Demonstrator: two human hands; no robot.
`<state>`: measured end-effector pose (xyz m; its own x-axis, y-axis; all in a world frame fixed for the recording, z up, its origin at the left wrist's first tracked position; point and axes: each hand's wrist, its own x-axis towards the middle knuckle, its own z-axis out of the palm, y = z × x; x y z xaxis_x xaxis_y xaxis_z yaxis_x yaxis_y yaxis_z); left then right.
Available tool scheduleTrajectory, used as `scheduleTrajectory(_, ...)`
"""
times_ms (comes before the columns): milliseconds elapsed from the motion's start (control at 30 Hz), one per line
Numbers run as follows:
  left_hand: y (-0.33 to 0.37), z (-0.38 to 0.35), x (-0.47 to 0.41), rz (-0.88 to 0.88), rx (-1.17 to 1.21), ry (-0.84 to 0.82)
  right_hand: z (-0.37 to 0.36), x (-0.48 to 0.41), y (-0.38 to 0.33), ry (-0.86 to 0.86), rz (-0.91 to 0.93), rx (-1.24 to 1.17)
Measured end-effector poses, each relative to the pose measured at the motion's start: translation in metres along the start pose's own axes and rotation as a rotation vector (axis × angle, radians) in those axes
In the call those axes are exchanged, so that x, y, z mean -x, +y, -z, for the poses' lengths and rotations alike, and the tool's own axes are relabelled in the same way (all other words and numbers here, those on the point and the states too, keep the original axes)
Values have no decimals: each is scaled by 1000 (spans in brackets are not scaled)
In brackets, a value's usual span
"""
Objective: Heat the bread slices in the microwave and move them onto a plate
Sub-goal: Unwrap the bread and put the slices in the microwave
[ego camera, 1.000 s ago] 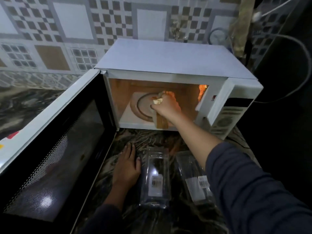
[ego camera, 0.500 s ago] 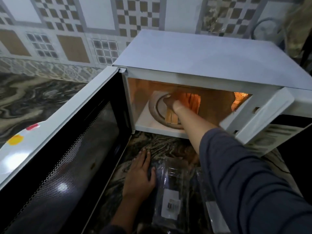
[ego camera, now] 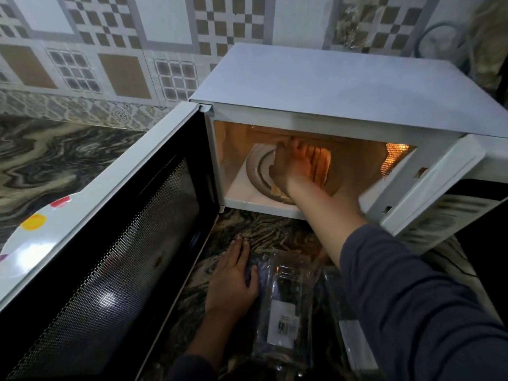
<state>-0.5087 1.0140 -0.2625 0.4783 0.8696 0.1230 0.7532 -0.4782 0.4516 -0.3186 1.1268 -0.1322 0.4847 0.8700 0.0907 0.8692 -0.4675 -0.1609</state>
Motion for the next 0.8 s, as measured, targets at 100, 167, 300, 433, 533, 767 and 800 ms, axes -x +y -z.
scheduleTrajectory(100, -1, 0, 0, -1, 10, 2, -4, -3, 4, 10, -28, -94)
scheduleTrajectory(167, -2, -1, 0, 0, 13, 0, -2, -4, 8, 44, 27, -31)
scheduleTrajectory(300, -2, -2, 0, 2, 8, 4, -13, -12, 18, 135, -117, -42)
scheduleTrajectory(433, -2, -3, 0, 5, 21, 9, -11, -11, 22, 148, -180, -188)
scheduleTrajectory(533, -1, -1, 0, 12, 30, 4, -8, -6, 20, 190, -107, -207)
scheduleTrajectory(767, 0, 0, 2, 17, 59, 9, -13, -5, 23, 141, -244, -271)
scheduleTrajectory(800, 0, 0, 2, 17, 62, 7, -12, -4, 24, 171, -208, -330)
